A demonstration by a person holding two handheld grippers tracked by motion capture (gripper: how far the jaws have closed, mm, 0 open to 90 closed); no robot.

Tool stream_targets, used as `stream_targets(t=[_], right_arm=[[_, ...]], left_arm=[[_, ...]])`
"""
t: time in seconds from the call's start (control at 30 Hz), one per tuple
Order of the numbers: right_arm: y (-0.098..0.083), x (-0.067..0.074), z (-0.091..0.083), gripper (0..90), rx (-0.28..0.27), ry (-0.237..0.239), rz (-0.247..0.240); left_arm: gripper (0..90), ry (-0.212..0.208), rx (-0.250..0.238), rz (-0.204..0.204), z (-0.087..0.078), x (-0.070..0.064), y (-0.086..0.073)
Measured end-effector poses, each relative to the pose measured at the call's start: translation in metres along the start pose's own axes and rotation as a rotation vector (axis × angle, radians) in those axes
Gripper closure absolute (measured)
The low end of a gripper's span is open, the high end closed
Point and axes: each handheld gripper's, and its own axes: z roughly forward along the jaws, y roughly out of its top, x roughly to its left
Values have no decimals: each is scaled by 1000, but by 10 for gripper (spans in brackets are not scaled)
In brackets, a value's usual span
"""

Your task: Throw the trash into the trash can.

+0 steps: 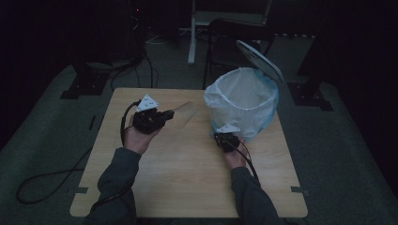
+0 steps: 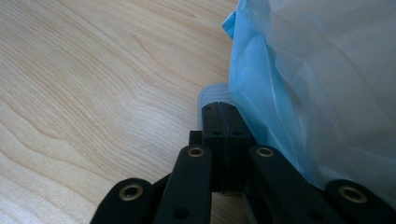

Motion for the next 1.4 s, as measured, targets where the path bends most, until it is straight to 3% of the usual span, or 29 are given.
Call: stream_targets(t=[0.7, 1.4], right_arm=[[0, 0, 0, 900, 3, 0, 7], [0, 0, 0, 900, 3, -1, 6]], left_arm=[[873, -23, -50, 10, 1, 0, 30], [874, -50, -48, 43, 15, -7, 61]])
